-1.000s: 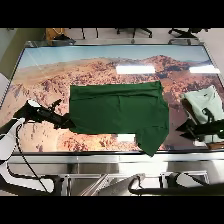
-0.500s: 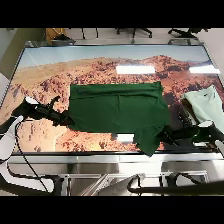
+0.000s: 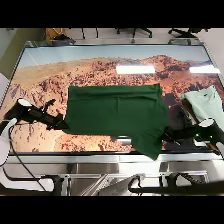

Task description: Fold the shirts.

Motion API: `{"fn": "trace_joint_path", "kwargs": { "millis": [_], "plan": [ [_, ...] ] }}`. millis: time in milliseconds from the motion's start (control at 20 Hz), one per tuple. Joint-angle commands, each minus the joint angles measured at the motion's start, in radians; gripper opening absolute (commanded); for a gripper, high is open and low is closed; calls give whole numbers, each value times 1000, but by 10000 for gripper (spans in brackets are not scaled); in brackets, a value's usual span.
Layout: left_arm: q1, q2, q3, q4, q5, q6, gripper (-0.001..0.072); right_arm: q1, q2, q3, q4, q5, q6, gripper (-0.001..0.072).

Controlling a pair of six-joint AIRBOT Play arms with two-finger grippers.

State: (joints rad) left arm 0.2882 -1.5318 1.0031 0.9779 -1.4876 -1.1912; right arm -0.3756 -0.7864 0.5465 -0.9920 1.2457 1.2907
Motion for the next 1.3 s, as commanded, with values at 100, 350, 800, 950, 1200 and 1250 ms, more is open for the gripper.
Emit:
{"fn": "trace_joint_path", "kwargs": {
  "millis": [100, 350, 800, 950, 1200, 1250],
  "plan": [
    [135, 214, -173, 22, 14, -47, 14, 2, 263, 2, -216, 135, 190, 18],
    [60, 176, -61, -18, 23, -56, 14, 2, 201, 110, 132, -145, -107, 18],
    [-87, -192, 434, -37, 102, -165, 15, 57, -420, 480, 486, -276, -488, 20],
    [-114, -314, 553, -29, 123, -165, 15, 90, -550, 533, 480, -338, -506, 19],
    [-114, -409, 618, -28, 102, -164, 19, 90, -584, 552, 468, -349, -522, 20],
    [-114, -409, 618, -31, 103, -164, 21, 88, -582, 565, 465, -348, -522, 22]
  ]
}}
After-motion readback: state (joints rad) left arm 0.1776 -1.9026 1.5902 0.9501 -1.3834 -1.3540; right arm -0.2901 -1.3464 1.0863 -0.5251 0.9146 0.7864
